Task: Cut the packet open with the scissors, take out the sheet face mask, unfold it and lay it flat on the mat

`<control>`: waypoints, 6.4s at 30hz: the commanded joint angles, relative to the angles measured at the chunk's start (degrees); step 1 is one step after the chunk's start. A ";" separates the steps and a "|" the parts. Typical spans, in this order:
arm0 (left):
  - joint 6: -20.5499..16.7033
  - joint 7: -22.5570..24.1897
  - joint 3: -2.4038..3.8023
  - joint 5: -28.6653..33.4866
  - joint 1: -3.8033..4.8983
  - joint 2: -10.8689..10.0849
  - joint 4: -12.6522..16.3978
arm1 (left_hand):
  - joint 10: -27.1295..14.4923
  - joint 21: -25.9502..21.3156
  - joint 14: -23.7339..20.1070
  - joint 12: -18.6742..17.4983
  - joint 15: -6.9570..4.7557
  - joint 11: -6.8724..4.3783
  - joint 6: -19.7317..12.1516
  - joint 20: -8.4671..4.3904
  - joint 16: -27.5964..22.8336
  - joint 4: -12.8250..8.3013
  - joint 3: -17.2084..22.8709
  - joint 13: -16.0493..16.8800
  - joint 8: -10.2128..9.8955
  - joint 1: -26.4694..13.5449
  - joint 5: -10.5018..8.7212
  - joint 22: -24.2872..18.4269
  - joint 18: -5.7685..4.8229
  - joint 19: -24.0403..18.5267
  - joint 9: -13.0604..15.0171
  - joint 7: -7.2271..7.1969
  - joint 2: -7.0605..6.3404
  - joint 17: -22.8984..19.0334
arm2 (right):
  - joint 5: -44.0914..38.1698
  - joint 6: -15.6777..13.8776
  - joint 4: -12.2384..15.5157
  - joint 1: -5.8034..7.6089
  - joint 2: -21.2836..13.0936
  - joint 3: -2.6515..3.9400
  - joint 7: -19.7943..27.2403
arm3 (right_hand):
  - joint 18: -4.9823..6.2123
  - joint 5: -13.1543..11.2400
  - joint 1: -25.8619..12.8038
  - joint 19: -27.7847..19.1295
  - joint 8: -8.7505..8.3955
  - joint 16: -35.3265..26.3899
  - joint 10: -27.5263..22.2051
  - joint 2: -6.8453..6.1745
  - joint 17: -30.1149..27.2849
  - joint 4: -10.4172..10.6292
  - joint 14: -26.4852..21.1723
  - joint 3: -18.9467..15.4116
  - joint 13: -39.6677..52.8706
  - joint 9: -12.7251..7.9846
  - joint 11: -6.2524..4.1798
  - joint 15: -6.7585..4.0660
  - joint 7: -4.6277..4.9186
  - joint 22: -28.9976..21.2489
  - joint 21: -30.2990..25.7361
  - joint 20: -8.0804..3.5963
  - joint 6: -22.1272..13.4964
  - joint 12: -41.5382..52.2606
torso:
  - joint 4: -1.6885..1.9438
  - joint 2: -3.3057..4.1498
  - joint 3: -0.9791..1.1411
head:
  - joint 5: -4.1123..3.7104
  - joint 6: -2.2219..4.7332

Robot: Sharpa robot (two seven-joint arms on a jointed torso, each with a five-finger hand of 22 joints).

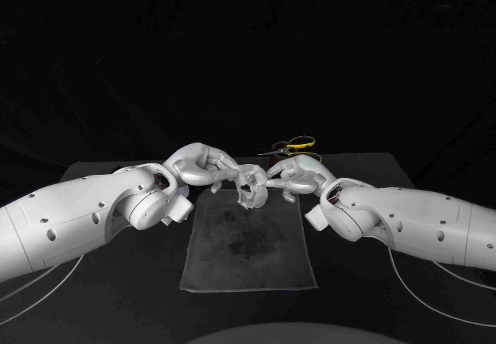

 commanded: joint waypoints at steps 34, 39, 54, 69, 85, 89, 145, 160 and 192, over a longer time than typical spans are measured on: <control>-7.05 -0.15 -0.01 0.99 0.03 0.30 -3.27 | 0.19 2.09 1.22 0.47 -0.01 -0.15 0.10 0.18 0.71 -0.86 0.54 0.34 0.80 -1.13 0.18 1.82 -0.37 1.97 3.24 0.33 -0.04 2.01 | -21.34 -0.35 4.95 10.42 -3.78 0.23 -21.99 | 0.28 0.20 -1.55 1.71 1.92 0.57 2.59 -0.51 4.29 -1.55 3.63 1.62 1.91 2.65 -0.87 -0.80 -0.58 2.06 2.43 -0.32 0.04 1.40 | 0.02 0.05 -0.03 | -0.07 0.93; -7.69 -0.48 -0.02 1.65 -0.01 0.38 -3.33 | 0.24 2.20 1.33 0.49 -0.02 -0.16 0.10 0.17 0.75 -0.92 0.58 0.35 0.84 -1.23 0.18 1.93 -0.39 2.09 3.29 0.32 -0.10 2.22 | -21.95 -0.56 5.16 10.97 -3.88 0.26 -22.43 | 0.26 0.20 -1.58 1.77 1.96 0.60 2.71 -0.53 4.35 -1.59 3.65 1.68 2.08 2.67 -0.88 -0.81 -0.59 2.10 2.54 -0.33 0.06 1.53 | 0.07 0.05 -0.03 | -0.08 0.99; -8.55 -1.94 -0.05 3.40 -0.32 0.45 -3.10 | 0.31 2.31 1.43 0.46 -0.04 -0.18 0.09 0.16 0.80 -1.03 0.64 0.36 0.90 -1.49 0.18 2.01 -0.41 2.20 3.38 0.32 -0.30 2.32 | -23.49 -2.74 5.69 11.40 -4.10 0.35 -23.12 | 0.18 0.20 -1.72 2.04 2.16 0.71 3.00 -0.59 4.58 -1.77 3.74 2.02 2.43 2.74 -0.95 -0.87 -0.65 2.29 3.05 -0.39 0.14 1.79 | 0.05 0.04 -0.05 | -0.13 1.01; -9.00 -3.60 -0.23 5.90 -1.34 0.64 -3.38 | 1.45 2.68 1.81 0.92 -0.19 -0.40 -0.06 0.09 0.89 -1.38 0.87 0.56 1.01 -2.21 0.18 2.36 -0.47 2.59 3.64 0.18 -0.46 3.00 | -24.33 -4.01 6.31 11.53 -4.71 0.47 -23.63 | 0.10 0.20 -1.85 2.27 2.31 0.84 3.21 -0.65 4.84 -1.90 3.83 2.30 2.68 2.78 -0.99 -0.92 -0.69 2.46 3.50 -0.44 0.23 1.98 | 0.07 0.02 -0.01 | -0.17 0.95; -8.49 -6.45 -0.30 7.23 -2.27 0.39 -3.82 | 3.71 4.19 3.01 3.20 -0.77 -1.03 -0.07 -0.33 1.14 -2.37 1.45 1.75 1.17 -3.53 0.19 3.91 -0.84 4.25 4.12 -0.27 -0.59 5.37 | -24.98 -5.43 6.91 11.61 -5.43 0.52 -24.35 | 0.04 0.20 -1.96 2.44 2.42 0.99 3.44 -0.68 5.14 -2.00 3.92 2.54 2.99 2.82 -1.03 -0.95 -0.73 2.59 3.84 -0.47 0.30 2.21 | 0.07 0.04 -0.05 | -0.23 1.07; -7.88 -7.36 -0.33 7.32 -2.48 0.47 -3.96 | 3.77 4.22 3.02 3.34 -0.80 -1.05 -0.07 -0.35 1.13 -2.42 1.46 1.82 1.17 -3.62 0.19 3.94 -0.85 4.30 4.14 -0.28 -0.65 5.35 | -25.01 -5.71 7.17 11.61 -5.50 0.53 -24.29 | 0.03 0.19 -1.98 2.49 2.45 0.98 3.49 -0.68 5.11 -2.02 3.92 2.61 3.06 2.82 -1.04 -0.96 -0.74 2.63 3.93 -0.48 0.32 2.26 | 0.07 0.05 -0.02 | -0.19 1.09; -3.93 4.71 -0.63 -8.48 -3.16 5.56 -5.31 | -19.08 -15.31 -24.77 -5.08 7.02 7.26 -8.61 6.61 -10.53 -3.23 -24.69 -5.87 -11.33 -1.05 0.14 -10.96 1.27 -10.24 -6.29 3.31 -1.19 -30.71 | -21.38 -8.81 11.11 13.15 -3.36 1.15 -20.08 | -0.08 0.20 -2.22 2.81 2.59 1.15 3.65 -0.70 5.42 -2.16 4.04 3.13 3.19 2.85 -1.09 -1.02 -0.78 2.88 4.56 -0.55 0.38 2.33 | 0.00 0.07 -0.16 | 0.12 2.24; -5.64 5.61 -0.55 -7.04 -3.18 9.20 -8.97 | -23.60 -15.92 -25.26 -8.77 7.15 7.70 -11.59 6.70 -11.36 -3.23 -24.83 -8.92 -12.98 4.78 0.13 -11.35 1.32 -10.15 -7.78 1.67 1.85 -32.22 | -20.42 -8.35 12.10 13.03 -2.43 1.15 -19.47 | -0.06 0.20 -2.29 2.79 2.61 1.16 3.64 -0.68 5.45 -2.18 4.05 3.28 3.14 2.85 -1.10 -1.03 -0.78 2.86 4.46 -0.57 0.35 2.27 | 0.01 0.05 -0.05 | 0.44 2.54; -3.21 4.69 -0.55 -10.92 -3.21 8.39 -9.60 | -23.91 -9.28 -25.73 5.02 6.81 7.40 -6.13 5.98 -6.51 -8.13 -13.28 -3.51 -12.99 4.16 0.15 -5.76 1.24 -11.64 -10.02 1.93 -1.43 -31.43 | -19.96 -8.14 11.08 12.99 -2.37 1.15 -19.10 | -0.05 0.20 -2.41 2.80 2.64 1.16 3.67 -0.67 5.43 -2.24 4.06 3.55 3.18 2.85 -1.09 -1.04 -0.77 2.87 4.40 -0.59 0.30 2.28 | 0.05 0.03 -0.07 | 0.64 2.41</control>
